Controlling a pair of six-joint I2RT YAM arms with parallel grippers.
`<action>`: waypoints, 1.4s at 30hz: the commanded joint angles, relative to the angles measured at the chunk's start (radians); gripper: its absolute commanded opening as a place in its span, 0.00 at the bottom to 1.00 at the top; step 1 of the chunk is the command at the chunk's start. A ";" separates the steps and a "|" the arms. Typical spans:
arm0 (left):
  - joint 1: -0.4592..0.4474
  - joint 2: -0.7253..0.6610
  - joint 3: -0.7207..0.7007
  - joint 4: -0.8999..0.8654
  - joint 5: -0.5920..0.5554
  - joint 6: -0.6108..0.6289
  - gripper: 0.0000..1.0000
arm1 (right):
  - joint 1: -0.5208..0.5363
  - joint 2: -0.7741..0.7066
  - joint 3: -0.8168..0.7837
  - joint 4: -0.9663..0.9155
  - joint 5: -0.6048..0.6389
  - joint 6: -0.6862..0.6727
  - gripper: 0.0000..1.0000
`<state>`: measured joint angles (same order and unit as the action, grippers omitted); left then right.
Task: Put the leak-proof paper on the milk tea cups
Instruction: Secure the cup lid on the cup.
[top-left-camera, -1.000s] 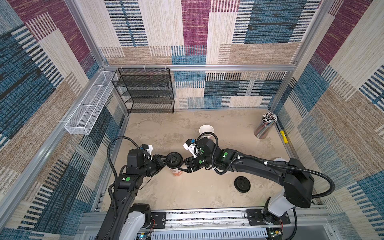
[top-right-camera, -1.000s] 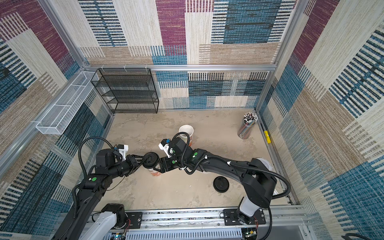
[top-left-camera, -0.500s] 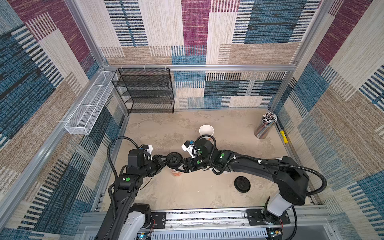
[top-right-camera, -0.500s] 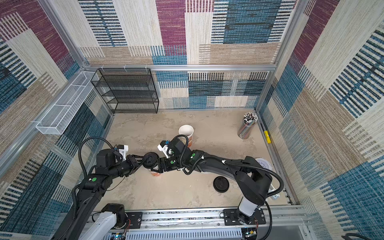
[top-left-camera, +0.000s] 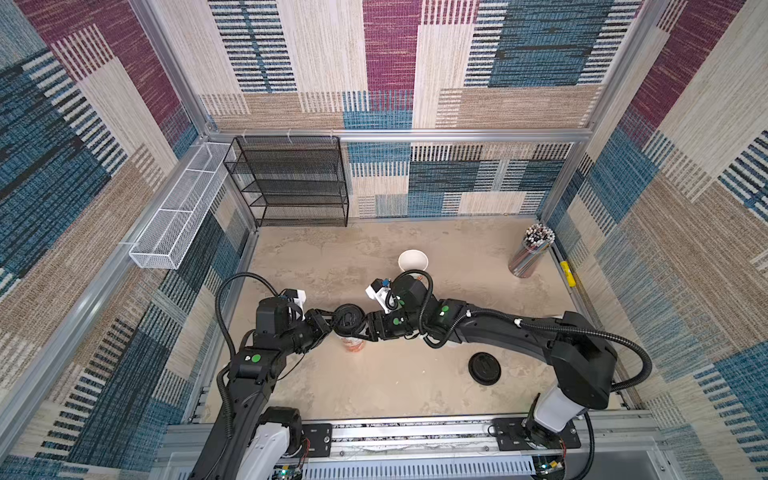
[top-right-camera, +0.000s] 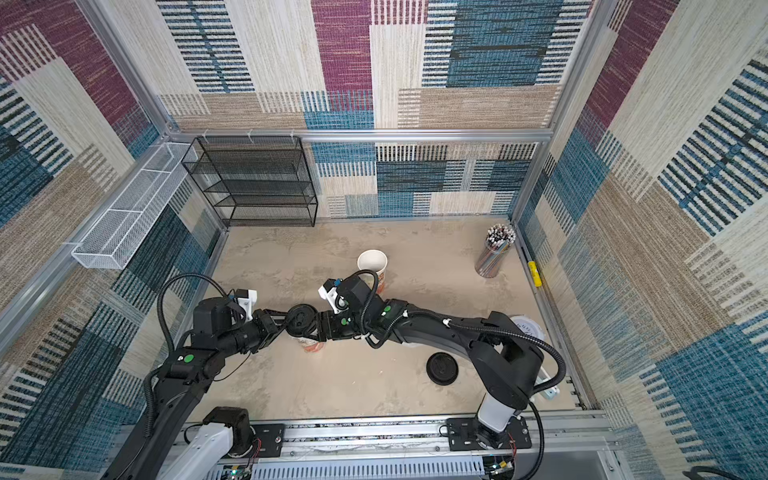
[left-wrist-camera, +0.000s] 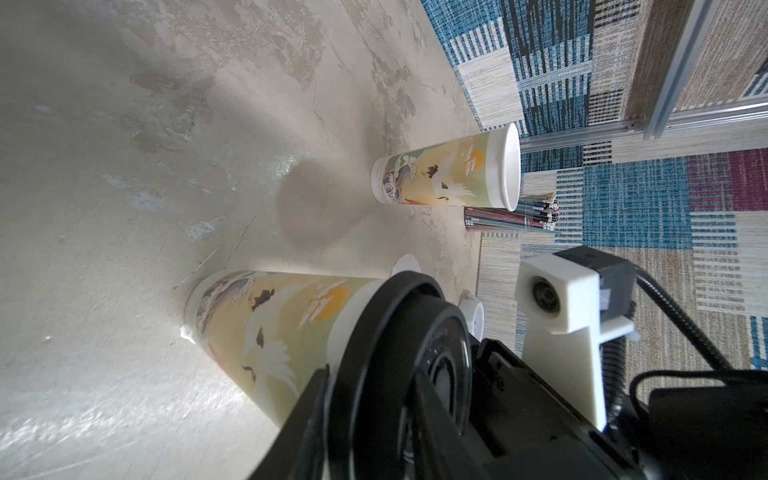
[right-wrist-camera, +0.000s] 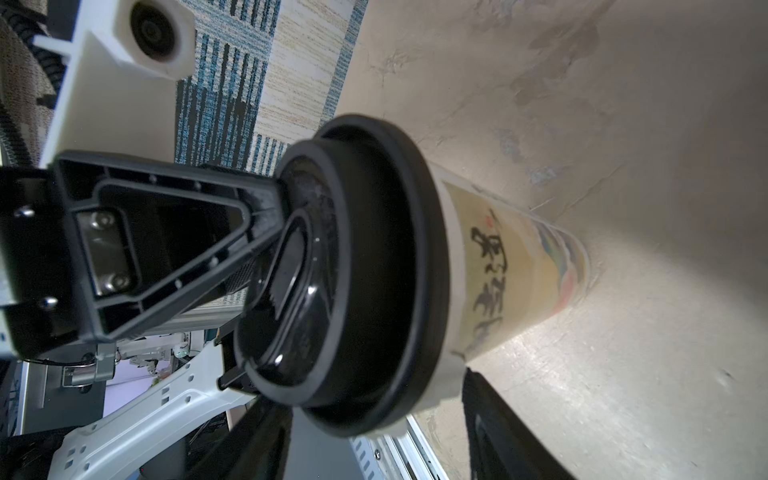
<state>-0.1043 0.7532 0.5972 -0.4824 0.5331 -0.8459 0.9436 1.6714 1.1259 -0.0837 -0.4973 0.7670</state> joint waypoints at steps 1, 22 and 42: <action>-0.005 0.025 -0.026 -0.362 -0.081 0.012 0.34 | -0.006 0.008 0.005 -0.032 0.056 0.030 0.62; -0.008 0.050 -0.036 -0.363 -0.089 0.034 0.33 | -0.005 0.085 -0.002 -0.236 0.185 0.028 0.52; -0.007 0.018 0.016 -0.335 -0.068 0.040 0.41 | -0.037 -0.144 0.055 -0.114 0.040 -0.102 0.75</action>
<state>-0.1070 0.7696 0.6209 -0.4988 0.5255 -0.8379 0.9154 1.5436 1.1957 -0.2035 -0.4530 0.6857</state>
